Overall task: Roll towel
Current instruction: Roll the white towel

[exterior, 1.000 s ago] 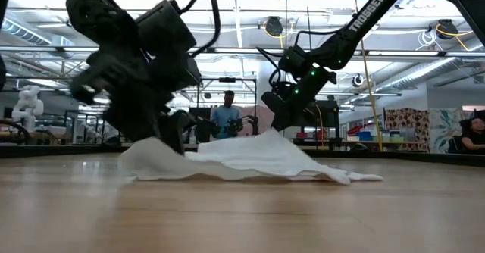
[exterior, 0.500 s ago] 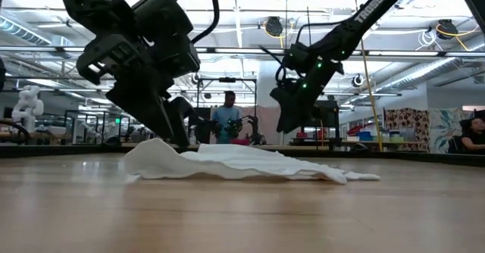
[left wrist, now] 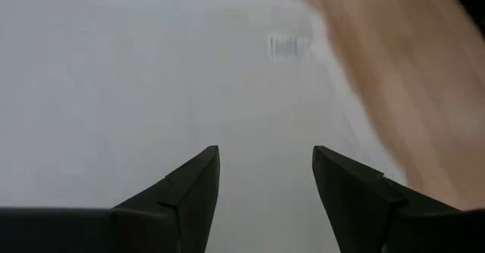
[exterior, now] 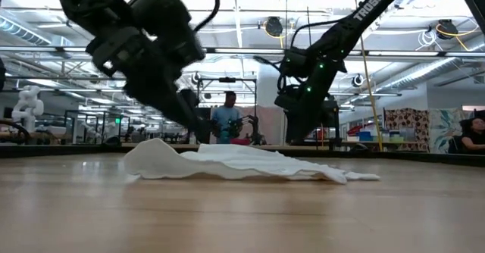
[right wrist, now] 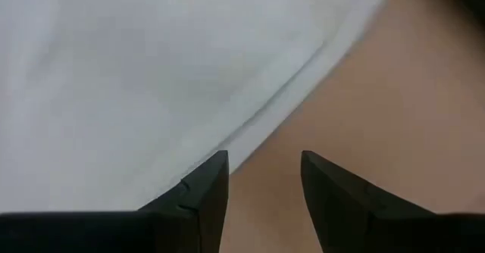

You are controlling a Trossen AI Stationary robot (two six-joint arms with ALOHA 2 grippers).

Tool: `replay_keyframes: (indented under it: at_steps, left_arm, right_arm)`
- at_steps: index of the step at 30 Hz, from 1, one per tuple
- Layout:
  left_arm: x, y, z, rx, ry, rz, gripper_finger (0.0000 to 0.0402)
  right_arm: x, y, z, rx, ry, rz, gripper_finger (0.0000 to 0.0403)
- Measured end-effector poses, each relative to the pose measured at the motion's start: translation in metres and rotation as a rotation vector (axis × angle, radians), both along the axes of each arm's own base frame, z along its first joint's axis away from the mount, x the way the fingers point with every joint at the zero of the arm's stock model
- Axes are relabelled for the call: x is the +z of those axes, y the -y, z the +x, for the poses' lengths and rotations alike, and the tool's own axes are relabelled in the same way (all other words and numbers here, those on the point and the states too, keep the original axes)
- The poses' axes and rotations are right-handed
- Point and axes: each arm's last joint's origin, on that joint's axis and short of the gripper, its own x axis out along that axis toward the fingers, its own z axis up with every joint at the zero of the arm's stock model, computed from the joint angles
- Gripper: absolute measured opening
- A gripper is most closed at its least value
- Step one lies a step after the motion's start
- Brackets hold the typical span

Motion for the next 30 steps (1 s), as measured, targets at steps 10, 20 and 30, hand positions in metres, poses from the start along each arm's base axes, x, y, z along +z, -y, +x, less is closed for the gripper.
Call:
replay_keyframes:
  at_steps: [10,20,30]
  left_arm:
    - [-0.029,0.003,-0.028,0.079,-0.12,0.068,0.0216]
    - [-0.036,-0.018,-0.048,0.111,-0.234,0.206,0.0216]
    - [0.017,-0.017,-0.064,0.231,-0.073,0.143,0.0216]
  right_arm:
    - [-0.024,-0.134,0.015,0.158,-0.093,0.043,0.0146]
    - [-0.033,-0.237,0.012,0.102,-0.043,-0.08,0.0129]
    - [-0.024,-0.291,0.015,0.049,0.203,-0.113,0.0123]
